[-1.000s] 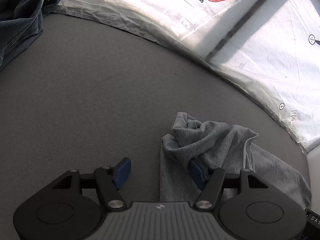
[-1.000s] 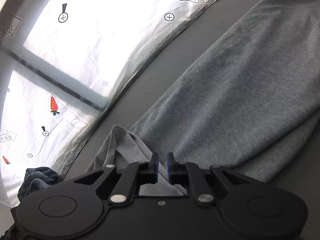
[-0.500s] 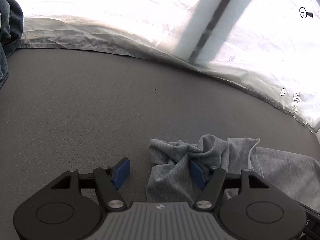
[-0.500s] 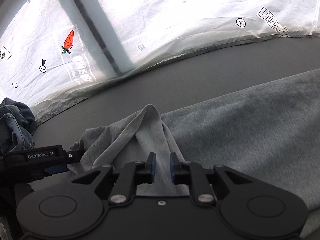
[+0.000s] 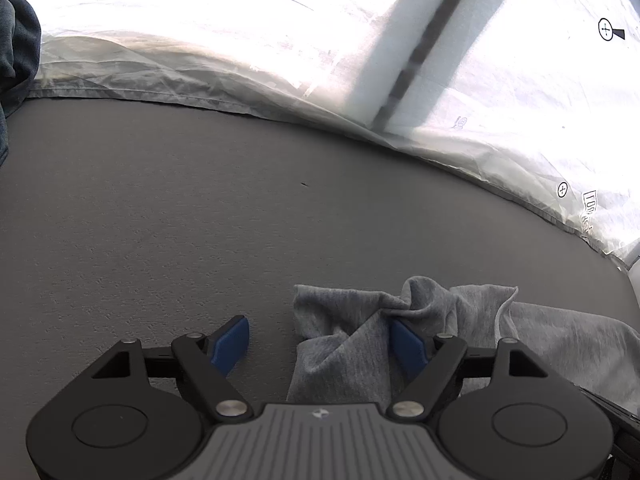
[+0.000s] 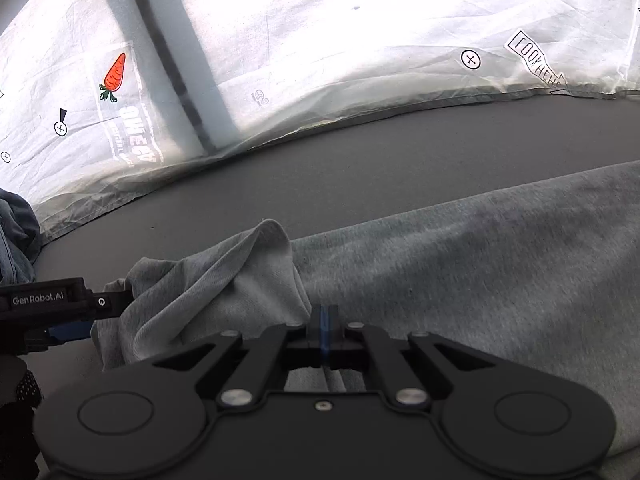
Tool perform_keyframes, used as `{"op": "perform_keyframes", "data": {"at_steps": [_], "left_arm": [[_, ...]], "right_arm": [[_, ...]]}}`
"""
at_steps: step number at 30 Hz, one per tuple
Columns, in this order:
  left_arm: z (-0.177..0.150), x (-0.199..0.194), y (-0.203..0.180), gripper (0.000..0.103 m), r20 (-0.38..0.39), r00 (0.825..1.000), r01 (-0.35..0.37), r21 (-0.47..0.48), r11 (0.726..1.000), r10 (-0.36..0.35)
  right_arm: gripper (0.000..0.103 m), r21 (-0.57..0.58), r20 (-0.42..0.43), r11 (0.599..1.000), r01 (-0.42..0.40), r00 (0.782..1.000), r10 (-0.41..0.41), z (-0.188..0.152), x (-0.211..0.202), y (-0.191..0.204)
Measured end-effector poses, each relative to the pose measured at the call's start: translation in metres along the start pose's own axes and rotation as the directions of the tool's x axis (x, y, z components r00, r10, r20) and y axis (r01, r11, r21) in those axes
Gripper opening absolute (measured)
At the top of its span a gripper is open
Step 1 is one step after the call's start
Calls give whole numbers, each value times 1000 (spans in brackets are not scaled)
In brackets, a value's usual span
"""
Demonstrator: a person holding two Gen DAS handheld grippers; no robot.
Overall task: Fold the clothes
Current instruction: 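Lay the folded sweatpants on the mat and open both tools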
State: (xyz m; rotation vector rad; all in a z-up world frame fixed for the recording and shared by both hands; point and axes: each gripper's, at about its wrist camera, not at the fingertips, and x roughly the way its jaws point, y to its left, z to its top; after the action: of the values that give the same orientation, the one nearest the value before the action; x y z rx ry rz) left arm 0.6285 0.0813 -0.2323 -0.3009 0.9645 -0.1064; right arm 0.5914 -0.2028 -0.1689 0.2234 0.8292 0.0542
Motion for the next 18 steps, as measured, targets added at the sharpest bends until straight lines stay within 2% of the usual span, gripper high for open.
{"op": "perform_keyframes", "data": {"at_steps": [3, 8, 12, 15, 18], "left_arm": [[0, 0, 0, 80, -1, 1000, 4, -4, 1000, -4], [2, 1, 2, 80, -7, 1000, 12, -19, 1000, -12], [3, 2, 2, 82, -16, 1000, 15, -29, 999, -15], [3, 4, -1, 86, -22, 1000, 7, -19, 1000, -7], [3, 6, -5, 90, -24, 1000, -5, -11, 1000, 5]], "right_arm": [[0, 14, -5, 999, 36, 999, -36, 4, 1, -10], [0, 74, -39, 997, 38, 999, -35, 10, 1, -20], [5, 178, -91, 983, -31, 995, 48, 16, 2, -19], [16, 161, -85, 984, -82, 992, 97, 15, 1, -5], [18, 143, -80, 981, -133, 986, 146, 14, 1, 10]]}}
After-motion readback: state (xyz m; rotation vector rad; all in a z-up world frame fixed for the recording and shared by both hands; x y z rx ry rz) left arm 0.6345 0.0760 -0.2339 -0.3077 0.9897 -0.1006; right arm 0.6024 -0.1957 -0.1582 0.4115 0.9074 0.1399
